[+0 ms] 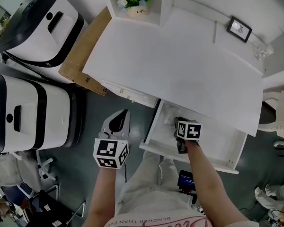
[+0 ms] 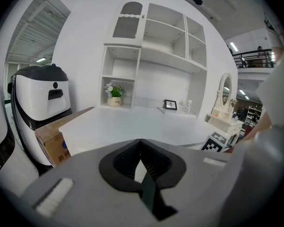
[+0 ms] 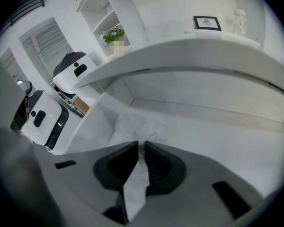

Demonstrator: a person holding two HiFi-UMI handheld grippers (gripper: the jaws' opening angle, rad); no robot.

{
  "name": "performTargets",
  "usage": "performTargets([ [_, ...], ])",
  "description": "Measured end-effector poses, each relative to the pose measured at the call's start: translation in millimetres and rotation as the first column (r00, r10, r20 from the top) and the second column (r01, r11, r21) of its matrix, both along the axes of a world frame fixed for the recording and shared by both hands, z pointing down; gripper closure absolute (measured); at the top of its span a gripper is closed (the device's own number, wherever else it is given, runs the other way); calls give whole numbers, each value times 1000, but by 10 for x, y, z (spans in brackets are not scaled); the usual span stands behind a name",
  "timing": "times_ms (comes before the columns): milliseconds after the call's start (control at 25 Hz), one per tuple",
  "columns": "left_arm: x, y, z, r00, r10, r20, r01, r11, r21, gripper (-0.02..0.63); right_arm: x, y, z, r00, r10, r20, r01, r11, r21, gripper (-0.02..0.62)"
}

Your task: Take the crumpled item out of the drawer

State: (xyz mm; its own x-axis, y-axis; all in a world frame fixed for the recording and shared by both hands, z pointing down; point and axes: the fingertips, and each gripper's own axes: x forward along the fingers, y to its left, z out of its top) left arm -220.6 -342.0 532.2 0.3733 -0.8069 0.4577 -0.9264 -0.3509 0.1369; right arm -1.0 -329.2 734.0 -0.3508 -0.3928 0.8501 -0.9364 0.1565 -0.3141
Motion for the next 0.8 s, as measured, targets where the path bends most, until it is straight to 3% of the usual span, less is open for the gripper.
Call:
performTargets([
  [400, 229, 73, -236, 1000, -7, -31, 9, 999, 50, 597, 14, 161, -387, 994, -105, 1, 105, 993, 58, 543],
  [800, 370, 233, -499, 998, -29, -49, 34, 994, 107, 595, 30, 217, -960, 980, -200, -8, 199, 967, 161, 543],
])
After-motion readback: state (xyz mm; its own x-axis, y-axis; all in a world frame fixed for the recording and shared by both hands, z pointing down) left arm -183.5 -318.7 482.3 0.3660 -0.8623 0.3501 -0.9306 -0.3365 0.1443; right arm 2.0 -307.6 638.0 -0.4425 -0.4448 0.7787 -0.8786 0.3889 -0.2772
